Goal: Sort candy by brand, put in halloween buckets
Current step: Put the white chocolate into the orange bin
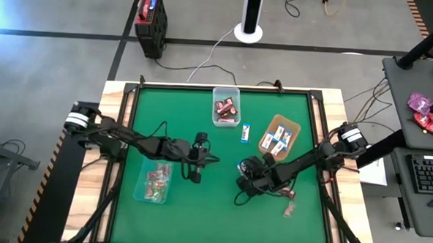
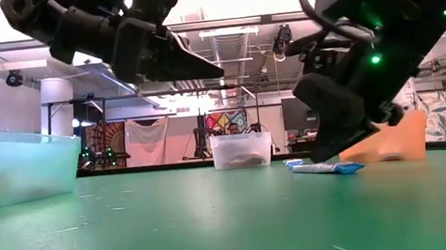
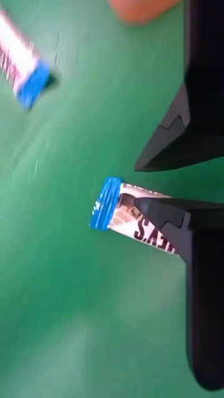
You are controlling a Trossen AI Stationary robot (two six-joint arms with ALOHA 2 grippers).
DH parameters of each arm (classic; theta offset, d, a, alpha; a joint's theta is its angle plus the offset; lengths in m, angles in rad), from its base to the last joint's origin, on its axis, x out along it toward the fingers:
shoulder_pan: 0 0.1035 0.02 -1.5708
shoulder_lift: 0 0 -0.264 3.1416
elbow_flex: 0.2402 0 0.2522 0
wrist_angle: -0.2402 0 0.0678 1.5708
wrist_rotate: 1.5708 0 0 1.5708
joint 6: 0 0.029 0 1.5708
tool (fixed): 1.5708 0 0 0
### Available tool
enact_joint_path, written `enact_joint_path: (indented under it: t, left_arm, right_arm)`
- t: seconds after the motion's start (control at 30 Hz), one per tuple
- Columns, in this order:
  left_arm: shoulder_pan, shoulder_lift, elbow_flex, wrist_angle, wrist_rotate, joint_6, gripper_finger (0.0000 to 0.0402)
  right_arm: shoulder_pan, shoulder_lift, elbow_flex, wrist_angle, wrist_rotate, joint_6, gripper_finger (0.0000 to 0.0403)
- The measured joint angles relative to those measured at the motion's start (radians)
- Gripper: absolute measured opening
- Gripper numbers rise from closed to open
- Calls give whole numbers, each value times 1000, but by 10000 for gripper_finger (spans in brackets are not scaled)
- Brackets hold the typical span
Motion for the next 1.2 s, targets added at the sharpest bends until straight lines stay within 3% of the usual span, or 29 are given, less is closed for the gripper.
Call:
enact_joint_path:
  t: [0.2,0.4,0.47,0.73,0.97,1.2]
  left_arm:
    - [-3,-24,-5,-43,40,1,0]
    - [-3,20,-7,-47,253,7,0]
    - [-6,62,-8,-3,276,7,0]
    - [-5,242,68,113,277,18,0]
    - [-3,381,188,118,277,37,0]
    - [16,466,236,115,277,38,0]
  right_arm:
    - [13,-1,0,204,-177,-313,46]
    - [34,-34,0,200,-128,-312,34]
    - [62,-44,0,190,-126,-323,34]
    - [231,-29,-1,184,67,-176,40]
    - [299,-4,-1,186,77,-47,41]
    - [309,20,-1,189,130,-30,56]
